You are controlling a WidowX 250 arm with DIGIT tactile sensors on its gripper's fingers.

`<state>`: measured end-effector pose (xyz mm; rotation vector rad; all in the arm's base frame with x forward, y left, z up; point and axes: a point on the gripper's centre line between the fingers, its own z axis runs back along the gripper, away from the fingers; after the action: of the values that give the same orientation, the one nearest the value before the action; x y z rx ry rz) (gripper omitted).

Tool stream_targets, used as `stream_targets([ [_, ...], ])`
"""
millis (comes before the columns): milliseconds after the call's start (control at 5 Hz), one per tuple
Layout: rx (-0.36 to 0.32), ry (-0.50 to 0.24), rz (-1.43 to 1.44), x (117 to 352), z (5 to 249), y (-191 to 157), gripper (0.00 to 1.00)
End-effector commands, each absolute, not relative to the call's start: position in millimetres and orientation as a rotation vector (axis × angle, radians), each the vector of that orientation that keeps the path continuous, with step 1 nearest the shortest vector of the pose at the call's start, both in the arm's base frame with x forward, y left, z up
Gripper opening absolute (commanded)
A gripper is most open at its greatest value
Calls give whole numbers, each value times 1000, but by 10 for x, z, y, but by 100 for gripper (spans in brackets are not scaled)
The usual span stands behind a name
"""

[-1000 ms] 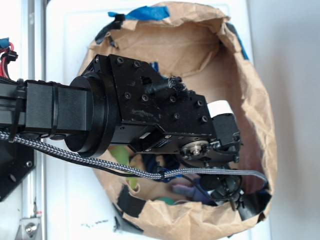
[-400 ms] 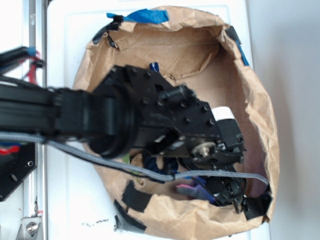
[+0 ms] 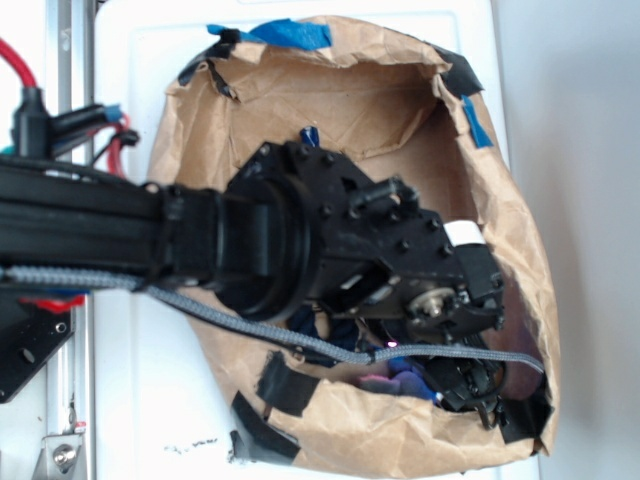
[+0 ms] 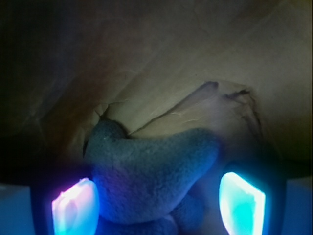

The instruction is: Grab the gray animal.

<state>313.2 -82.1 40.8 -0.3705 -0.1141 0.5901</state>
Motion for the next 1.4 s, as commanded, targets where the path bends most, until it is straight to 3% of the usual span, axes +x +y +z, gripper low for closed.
stream_targets([
  [0, -389, -131, 613, 3190, 470, -821, 0],
  [800, -379, -175, 578, 3138, 525, -760, 0],
  [1000, -340, -243, 582, 3140, 775, -543, 0],
  [1200, -356, -288, 626, 3055, 1086, -174, 0],
])
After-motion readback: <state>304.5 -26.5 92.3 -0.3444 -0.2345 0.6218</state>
